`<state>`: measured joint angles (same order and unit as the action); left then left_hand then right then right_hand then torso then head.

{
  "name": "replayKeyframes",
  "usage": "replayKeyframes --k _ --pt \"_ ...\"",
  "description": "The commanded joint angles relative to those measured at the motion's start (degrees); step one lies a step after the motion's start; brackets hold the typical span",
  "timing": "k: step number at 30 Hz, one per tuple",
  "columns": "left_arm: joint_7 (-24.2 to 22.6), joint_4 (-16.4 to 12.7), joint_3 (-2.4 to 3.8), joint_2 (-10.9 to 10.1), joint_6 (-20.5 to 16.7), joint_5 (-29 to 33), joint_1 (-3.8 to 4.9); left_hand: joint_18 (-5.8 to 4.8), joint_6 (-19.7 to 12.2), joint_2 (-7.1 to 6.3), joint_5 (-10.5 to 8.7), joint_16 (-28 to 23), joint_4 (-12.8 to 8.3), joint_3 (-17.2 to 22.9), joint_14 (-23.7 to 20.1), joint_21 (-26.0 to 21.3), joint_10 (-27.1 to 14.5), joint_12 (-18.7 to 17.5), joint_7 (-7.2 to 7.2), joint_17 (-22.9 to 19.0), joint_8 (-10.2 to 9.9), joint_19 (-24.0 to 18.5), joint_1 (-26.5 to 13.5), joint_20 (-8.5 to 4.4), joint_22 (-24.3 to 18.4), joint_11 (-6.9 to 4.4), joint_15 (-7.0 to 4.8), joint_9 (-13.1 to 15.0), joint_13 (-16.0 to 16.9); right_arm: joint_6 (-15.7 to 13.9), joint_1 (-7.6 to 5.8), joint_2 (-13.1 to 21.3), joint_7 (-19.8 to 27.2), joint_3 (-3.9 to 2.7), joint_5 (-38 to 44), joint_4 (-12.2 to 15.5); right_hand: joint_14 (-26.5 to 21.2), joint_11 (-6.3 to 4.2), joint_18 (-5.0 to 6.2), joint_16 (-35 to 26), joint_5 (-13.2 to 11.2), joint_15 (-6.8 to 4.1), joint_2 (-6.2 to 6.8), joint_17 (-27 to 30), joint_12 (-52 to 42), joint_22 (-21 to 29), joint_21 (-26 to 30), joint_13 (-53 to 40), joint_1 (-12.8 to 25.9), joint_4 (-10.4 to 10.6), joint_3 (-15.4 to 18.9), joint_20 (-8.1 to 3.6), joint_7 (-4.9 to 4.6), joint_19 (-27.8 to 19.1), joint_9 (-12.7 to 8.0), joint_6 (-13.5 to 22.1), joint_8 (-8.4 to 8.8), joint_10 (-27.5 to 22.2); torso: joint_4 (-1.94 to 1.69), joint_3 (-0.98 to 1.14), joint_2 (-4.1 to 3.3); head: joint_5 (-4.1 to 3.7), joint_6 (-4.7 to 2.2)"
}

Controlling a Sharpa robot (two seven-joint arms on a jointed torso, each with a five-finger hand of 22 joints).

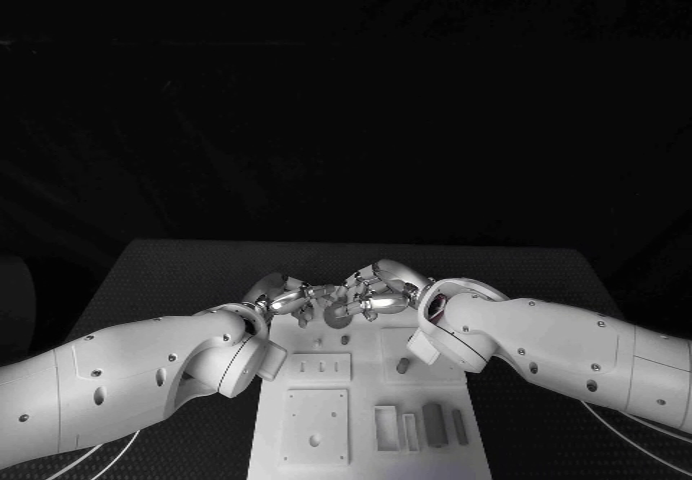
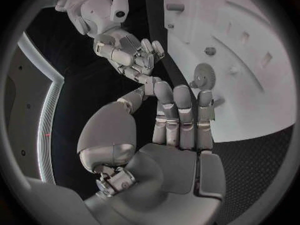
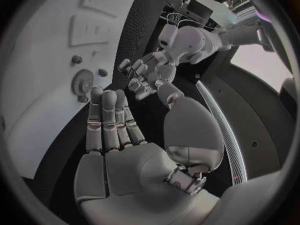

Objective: Assemble the parts on the task board

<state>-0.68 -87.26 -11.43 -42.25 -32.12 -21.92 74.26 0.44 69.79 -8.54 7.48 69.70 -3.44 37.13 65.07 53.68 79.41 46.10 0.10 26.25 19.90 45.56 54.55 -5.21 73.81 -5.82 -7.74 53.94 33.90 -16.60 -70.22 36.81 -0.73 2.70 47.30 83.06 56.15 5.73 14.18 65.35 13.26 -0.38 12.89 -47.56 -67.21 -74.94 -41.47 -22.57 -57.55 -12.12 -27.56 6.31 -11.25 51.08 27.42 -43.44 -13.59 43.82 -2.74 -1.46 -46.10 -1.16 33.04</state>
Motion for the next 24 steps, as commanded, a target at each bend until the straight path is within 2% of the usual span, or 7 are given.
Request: replayKeyframes --k 1,6,8,10,12,15,24 --pt "-1.6 -0.3 0.02 0.1 0.9 -0.9 0.05 -0.44 -0.2 2.39 0.12 -0.1 -2.0 1.6 -0.3 -0.3 -0.2 -0.2 -0.38 -0.1 0.0 -0.1 2.8 -7.25 0.1 -0.52 -0.01 0.0 -0.1 -1.3 0.08 -0.3 1.0 0.01 -0.1 0.0 0.0 -0.01 0.82 0.4 -0.4 -0.02 -0.2 0.1 -0.4 -1.1 -0.3 -0.1 -0.3 -0.1 -0.4 -0.09 -0.77 0.3 -0.1 0.4 -0.07 -0.2 0.02 0.02 -0.01 -0.01 -0.05" --pt "-1.7 -0.5 0.01 0.2 1.2 -1.1 0.04 -0.44 -0.2 2.42 0.11 -0.1 -2.1 1.5 -0.3 -0.3 -0.2 -0.2 -0.38 -0.1 0.0 -0.2 2.8 -7.22 0.1 -0.52 0.01 0.0 -0.1 -1.4 0.13 -0.9 1.3 0.01 0.0 0.0 0.0 -0.01 0.82 0.5 -0.7 -0.02 -0.36 0.2 -0.5 -1.1 -0.2 0.0 -0.8 -0.3 -0.8 -0.14 -0.77 0.3 -0.1 0.4 -0.14 -0.3 0.07 0.04 0.02 0.02 -0.04" --pt "-1.7 -0.5 0.01 0.2 1.3 -1.3 0.04 -0.44 -0.2 2.43 0.11 -0.1 -2.1 1.5 -0.3 -0.3 -0.3 -0.2 -0.37 -0.1 0.0 -0.2 2.8 -7.21 0.1 -0.51 0.01 0.0 -0.1 -1.4 0.22 -1.1 1.4 0.02 0.3 0.0 0.0 -0.07 0.82 0.6 -2.0 -0.07 -0.67 0.3 -0.7 -1.1 -0.3 0.0 -1.6 -0.9 -1.2 -0.18 -0.69 0.4 -0.1 0.1 -0.36 -0.2 0.07 0.03 0.02 0.0 -0.06" --pt "-1.7 -0.5 0.01 0.2 1.4 -1.3 0.04 -0.44 -0.2 2.44 0.11 -0.1 -2.1 1.5 -0.3 -0.3 -0.3 -0.2 -0.37 -0.1 0.0 -0.2 2.8 -7.21 0.1 -0.51 0.01 0.0 -0.1 -1.7 0.25 -1.1 1.4 0.02 0.5 0.0 0.1 -0.18 0.82 0.7 -3.7 -0.17 -0.93 0.4 -0.9 -1.1 -0.3 0.1 -2.2 -1.2 -1.6 -0.18 -0.56 0.5 0.0 -0.4 -0.68 -0.2 0.06 0.03 0.02 0.07 -0.03" --pt "-1.7 -0.5 0.01 0.2 1.5 -1.3 0.04 -0.44 -0.2 2.45 0.11 -0.1 -2.1 1.5 -0.3 -0.3 -0.3 -0.2 -0.37 -0.1 0.0 -0.2 2.8 -7.2 0.1 -0.51 0.02 0.0 -0.1 -1.8 0.28 -1.1 1.5 0.02 0.6 0.0 0.3 -0.75 0.82 0.9 -6.8 -0.64 -1.6 0.5 -1.1 -1.1 -0.4 0.1 -3.4 -1.8 -2.4 -0.22 0.1 0.8 0.7 -2.7 -2.12 0.2 0.05 0.04 0.02 0.11 -0.02" --pt "-1.7 -0.5 0.01 0.2 1.7 -1.3 0.04 -0.44 -0.2 2.47 0.1 -0.1 -2.1 1.5 -0.3 -0.3 -0.3 -0.2 -0.37 -0.1 0.0 -0.2 2.8 -7.19 0.1 -0.51 0.02 0.0 -0.1 -1.8 0.35 -1.1 1.5 0.02 0.9 -0.1 0.9 -1.39 0.82 1.3 -9.5 -1.23 -2.07 0.7 -1.4 -1.1 -0.6 0.3 -4.7 -2.1 -4.0 -0.36 0.84 1.4 1.6 -4.4 -3.21 0.9 0.04 0.04 0.02 0.1 0.01" --pt "-1.7 -0.6 0.0 0.2 2.1 -1.4 0.04 -0.44 -0.2 2.5 0.1 -0.1 -2.2 1.4 -0.3 -0.3 -0.3 -0.2 -0.36 -0.1 0.0 -0.2 2.8 -7.17 0.1 -0.5 0.03 0.0 -0.1 -1.9 0.44 -1.4 1.7 0.02 0.9 -0.2 1.5 -2.58 0.82 2.1 -10.3 -2.26 -2.66 0.7 -1.9 -1.2 -1.2 0.7 -5.3 -1.8 -7.0 -0.7 2.34 2.4 4.1 -7.9 -5.46 2.3 0.04 0.06 0.01 0.15 0.06"
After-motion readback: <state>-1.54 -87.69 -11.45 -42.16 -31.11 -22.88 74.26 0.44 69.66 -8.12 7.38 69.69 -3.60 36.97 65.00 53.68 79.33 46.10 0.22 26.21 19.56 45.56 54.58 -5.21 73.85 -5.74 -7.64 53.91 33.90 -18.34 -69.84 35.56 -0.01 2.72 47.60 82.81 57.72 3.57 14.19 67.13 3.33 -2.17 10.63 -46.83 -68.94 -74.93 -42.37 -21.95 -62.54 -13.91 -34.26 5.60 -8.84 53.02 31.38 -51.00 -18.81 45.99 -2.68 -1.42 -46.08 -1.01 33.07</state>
